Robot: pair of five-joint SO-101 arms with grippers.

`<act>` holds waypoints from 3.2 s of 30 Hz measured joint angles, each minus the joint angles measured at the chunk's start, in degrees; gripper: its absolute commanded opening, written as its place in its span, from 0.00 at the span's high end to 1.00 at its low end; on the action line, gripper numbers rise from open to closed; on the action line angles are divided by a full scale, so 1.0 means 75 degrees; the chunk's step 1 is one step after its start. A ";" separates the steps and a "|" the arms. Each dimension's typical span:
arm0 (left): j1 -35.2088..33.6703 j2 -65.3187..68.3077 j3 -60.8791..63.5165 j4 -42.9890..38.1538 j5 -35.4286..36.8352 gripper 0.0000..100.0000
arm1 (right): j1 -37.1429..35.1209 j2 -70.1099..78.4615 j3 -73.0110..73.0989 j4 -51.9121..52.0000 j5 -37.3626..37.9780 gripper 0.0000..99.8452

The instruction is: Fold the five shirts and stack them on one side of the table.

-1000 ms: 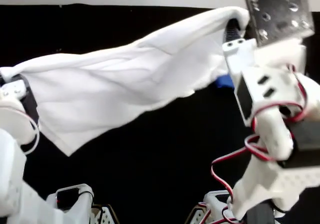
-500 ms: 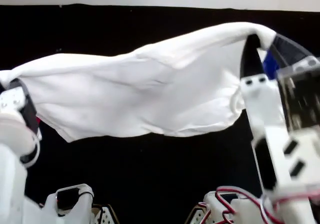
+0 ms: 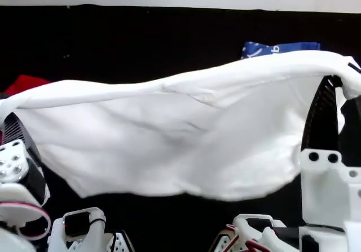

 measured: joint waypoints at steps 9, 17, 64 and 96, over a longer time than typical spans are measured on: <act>0.0000 -0.0363 0.0387 0.0000 0.0481 0.99 | 0.0012 -0.0563 -0.0012 0.0000 0.0000 0.99; 0.0000 -0.1207 0.0387 0.0000 0.0516 0.99 | 0.0012 -0.1922 0.1453 0.0000 0.0000 0.99; 0.0000 0.7174 0.2801 -0.4536 0.0516 0.99 | -0.1067 0.3470 1.1581 -0.7642 -0.1160 0.99; 0.0352 0.5966 0.4665 0.0152 -0.0270 0.99 | -0.1090 0.1008 1.2437 -0.1618 -0.0973 0.99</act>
